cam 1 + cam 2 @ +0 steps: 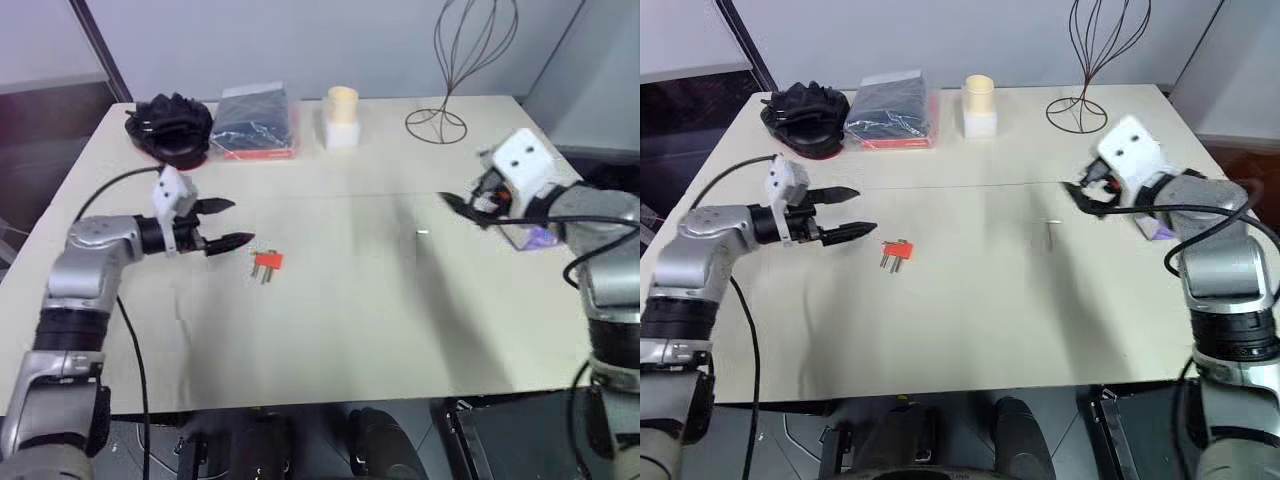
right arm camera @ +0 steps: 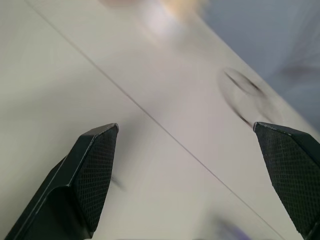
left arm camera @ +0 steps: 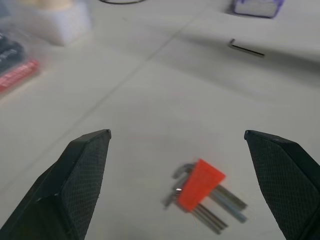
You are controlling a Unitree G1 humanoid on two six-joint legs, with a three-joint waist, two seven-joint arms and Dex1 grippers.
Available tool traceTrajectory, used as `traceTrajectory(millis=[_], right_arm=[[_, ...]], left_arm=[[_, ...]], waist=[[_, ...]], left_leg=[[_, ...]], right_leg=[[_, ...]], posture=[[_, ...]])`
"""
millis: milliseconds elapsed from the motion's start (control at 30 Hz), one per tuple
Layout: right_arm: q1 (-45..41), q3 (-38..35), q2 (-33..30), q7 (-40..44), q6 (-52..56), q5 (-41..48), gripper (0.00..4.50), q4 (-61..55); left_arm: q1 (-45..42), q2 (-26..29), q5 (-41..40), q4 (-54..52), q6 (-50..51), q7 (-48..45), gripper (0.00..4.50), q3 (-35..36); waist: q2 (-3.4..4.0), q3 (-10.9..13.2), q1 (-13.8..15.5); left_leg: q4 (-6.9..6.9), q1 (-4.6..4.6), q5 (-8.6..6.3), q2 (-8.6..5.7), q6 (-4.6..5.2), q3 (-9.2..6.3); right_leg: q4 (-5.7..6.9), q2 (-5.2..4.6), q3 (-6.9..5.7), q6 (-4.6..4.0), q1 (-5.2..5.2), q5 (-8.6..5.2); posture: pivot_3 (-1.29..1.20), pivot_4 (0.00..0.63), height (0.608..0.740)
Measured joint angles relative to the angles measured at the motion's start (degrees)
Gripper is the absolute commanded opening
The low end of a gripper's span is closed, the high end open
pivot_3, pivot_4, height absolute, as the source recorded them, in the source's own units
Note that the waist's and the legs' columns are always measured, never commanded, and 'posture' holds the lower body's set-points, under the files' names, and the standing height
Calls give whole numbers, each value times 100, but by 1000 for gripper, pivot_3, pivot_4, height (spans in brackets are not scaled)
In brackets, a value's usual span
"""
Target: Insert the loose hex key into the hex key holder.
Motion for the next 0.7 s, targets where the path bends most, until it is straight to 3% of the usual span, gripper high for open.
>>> traceTrajectory(millis=[133,300,467,700], right_arm=[[-65,510,854,126,94,564,4487,-206],[-80,1488,1451,271,-652,435,4487,476],[-565,2461,2171,492,-1959,-133,4487,2312],[-1261,2721,3043,664,-3191,-426,4487,4134]], left_arm=[[54,406,109,198,-121,-425,4500,0],[310,786,151,166,-182,-927,4500,-25],[651,1037,99,-188,-15,-1218,4500,-20],[1048,1102,-54,-674,318,-974,4500,236]], waist=[[0,0,-20],[0,0,-9],[-2,1,-34],[-2,1,-52]], left_leg=[[-2,0,0,-1,0,1],[1,-2,0,-6,0,5],[1,-2,1,-6,-1,5],[0,-2,1,-4,-2,2]], right_leg=[[-1,-2,-1,0,-2,0],[-1,-5,-2,0,-3,0],[5,-5,-3,-1,-7,0],[11,-7,-2,0,-11,0]], posture=[[0,150,740],[0,150,740],[0,150,740],[0,150,740]])
